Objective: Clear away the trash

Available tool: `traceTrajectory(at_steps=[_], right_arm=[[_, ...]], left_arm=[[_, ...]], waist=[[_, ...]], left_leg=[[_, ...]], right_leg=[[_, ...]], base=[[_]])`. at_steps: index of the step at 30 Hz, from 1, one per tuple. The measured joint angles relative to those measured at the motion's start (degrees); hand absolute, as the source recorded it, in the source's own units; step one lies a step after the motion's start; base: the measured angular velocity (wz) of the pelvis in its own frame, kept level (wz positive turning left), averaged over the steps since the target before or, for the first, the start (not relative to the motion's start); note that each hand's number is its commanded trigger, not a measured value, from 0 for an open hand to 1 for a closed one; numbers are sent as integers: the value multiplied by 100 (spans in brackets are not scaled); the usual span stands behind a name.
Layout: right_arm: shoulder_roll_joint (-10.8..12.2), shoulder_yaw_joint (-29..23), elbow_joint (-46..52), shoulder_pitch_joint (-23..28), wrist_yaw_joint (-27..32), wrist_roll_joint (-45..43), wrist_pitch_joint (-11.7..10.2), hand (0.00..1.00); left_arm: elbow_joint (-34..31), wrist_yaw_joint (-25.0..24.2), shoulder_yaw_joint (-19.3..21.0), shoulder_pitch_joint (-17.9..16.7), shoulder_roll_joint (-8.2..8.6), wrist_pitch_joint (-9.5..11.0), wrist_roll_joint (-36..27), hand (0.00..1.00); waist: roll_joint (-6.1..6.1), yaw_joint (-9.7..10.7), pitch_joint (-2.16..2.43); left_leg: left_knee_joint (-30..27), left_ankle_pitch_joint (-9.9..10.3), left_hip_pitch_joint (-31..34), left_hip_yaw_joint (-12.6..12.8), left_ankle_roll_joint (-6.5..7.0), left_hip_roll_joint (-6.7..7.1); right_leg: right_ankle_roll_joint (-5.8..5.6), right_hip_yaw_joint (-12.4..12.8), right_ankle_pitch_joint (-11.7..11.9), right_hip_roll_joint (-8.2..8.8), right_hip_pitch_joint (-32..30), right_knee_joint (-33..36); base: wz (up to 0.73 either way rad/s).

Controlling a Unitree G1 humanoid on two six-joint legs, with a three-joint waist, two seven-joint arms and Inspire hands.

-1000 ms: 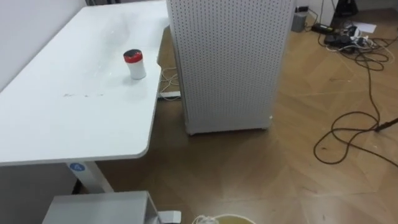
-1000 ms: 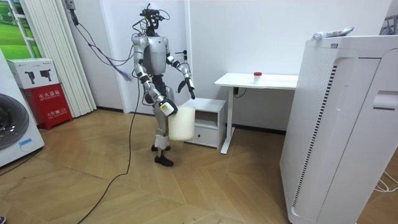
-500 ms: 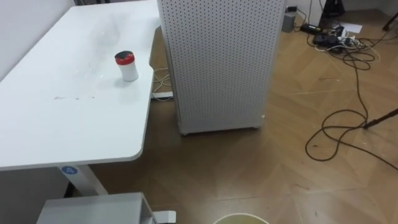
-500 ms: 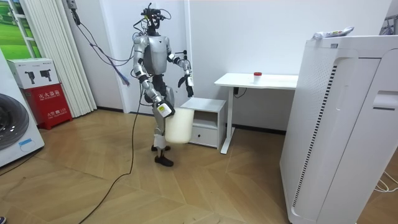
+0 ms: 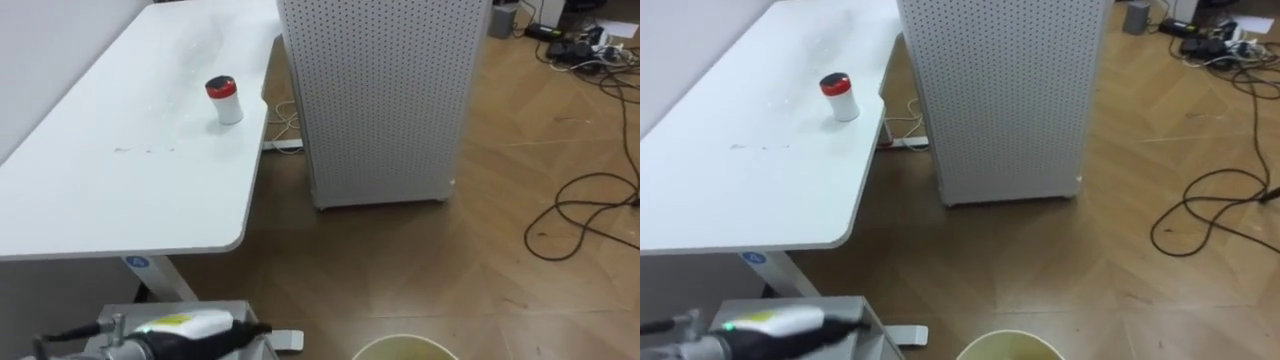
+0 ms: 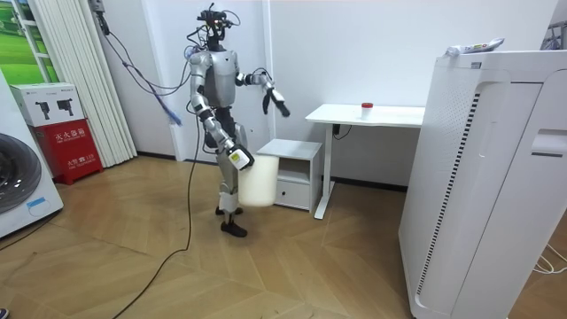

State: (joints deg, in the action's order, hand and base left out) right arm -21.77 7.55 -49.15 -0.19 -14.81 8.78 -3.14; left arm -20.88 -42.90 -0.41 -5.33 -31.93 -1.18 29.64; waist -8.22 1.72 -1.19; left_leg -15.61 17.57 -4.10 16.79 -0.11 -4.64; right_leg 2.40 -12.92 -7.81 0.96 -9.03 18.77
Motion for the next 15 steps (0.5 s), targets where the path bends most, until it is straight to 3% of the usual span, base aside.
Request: traceTrajectory(at_steps=[1,2,3,6,7,9,13,15], right_arm=[[3,0,0,42,26,-3,-7,100],[23,-2,0,91,70,-24,-8,100],[52,-33,8,144,122,-24,-30,100],[174,-35,8,334,283,2,-130,100],[206,-32,9,365,298,2,-134,100],[272,-37,8,422,325,-17,-219,100],[458,-79,-1,576,434,38,-390,100],[557,-114,-7,648,496,50,-394,100]], left_arm=[[-1,173,122,1,88,52,-113,0],[-2,518,341,-7,292,158,-205,0],[-9,852,529,-49,569,265,-214,0],[-14,1529,716,-160,1049,606,-461,0],[-14,1671,721,-196,1095,685,-550,0],[-5,2277,768,-464,1328,1054,-683,0],[2,3097,989,-681,1712,1271,-1160,0],[14,3524,1050,-686,1865,1312,-1430,0]], waist=[[12,-30,-5],[39,-73,-19],[58,-98,-8],[194,-250,28],[243,-312,35],[380,-410,66],[552,-529,76],[571,-528,84]], left_leg=[[1,-5,-28,-12,-7,2],[0,-6,-70,-45,-9,6],[-1,-7,-68,-109,-12,10],[-138,-27,-63,-159,-45,26],[-147,-37,-69,-207,-62,28],[-103,-51,-137,-508,-85,28],[-94,-68,-215,-798,-114,6],[-40,-80,-253,-1029,-135,19]], right_leg=[[14,-2,-21,1,16,24],[36,11,-77,2,25,95],[56,16,-108,-3,21,103],[132,61,-174,-34,7,155],[151,98,-182,-44,1,186],[225,197,-178,-134,9,204],[299,501,-125,-327,41,139],[318,567,-80,-379,83,69]], base=[[-5],[-4],[-4],[-9],[-21],[-25],[-27],[-32]])
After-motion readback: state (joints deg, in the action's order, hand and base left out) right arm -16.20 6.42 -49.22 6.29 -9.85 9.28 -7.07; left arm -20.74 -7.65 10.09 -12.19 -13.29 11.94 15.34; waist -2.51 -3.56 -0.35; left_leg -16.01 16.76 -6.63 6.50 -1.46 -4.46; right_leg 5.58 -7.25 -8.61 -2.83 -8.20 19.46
